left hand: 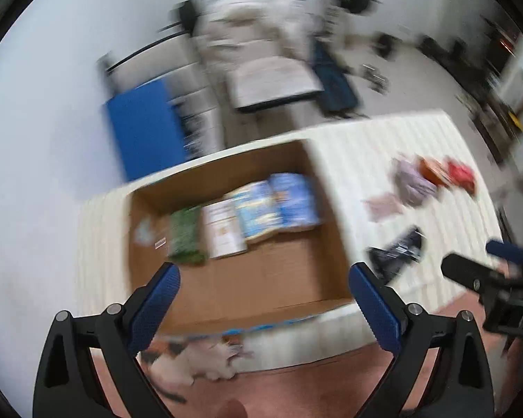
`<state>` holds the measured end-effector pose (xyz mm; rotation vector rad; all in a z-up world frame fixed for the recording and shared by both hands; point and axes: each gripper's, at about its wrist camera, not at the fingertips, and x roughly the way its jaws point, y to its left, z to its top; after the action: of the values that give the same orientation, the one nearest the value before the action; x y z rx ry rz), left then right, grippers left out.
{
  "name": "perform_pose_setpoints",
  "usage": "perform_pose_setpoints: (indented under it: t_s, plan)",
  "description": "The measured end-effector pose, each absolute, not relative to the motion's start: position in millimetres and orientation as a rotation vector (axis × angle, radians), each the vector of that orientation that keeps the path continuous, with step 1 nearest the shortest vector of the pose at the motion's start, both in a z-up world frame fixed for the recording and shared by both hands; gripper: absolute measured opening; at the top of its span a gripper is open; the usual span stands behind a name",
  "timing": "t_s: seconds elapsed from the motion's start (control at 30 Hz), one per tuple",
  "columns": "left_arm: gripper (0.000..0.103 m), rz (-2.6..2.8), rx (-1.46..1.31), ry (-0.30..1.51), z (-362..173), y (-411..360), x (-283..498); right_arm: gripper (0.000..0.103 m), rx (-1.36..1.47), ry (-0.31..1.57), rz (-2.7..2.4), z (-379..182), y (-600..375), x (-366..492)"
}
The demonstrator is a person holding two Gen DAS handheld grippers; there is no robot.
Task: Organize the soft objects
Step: 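Grasp the black bag with the left tool while the right tool grasps the red bag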
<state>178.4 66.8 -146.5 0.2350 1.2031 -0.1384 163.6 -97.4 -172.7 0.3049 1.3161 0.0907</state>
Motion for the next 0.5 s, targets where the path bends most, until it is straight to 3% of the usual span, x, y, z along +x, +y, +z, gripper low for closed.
perform_pose_setpoints:
  t_s: [0.13, 0.27, 0.5]
  plan:
    - [0.099, -0.295, 0.433, 1.236, -180, -23, 189, 0.103, 0.332, 1.352, -0.051, -186, -183, 147]
    - [0.099, -0.433, 0.670, 1.318, -248, -104, 194, 0.103, 0.348, 1.400, -0.158, -207, -258, 133]
    - [0.099, -0.446, 0.843, 1.539, -365, -153, 208, 0.103, 0.325, 1.493, -0.214, -260, -334, 125]
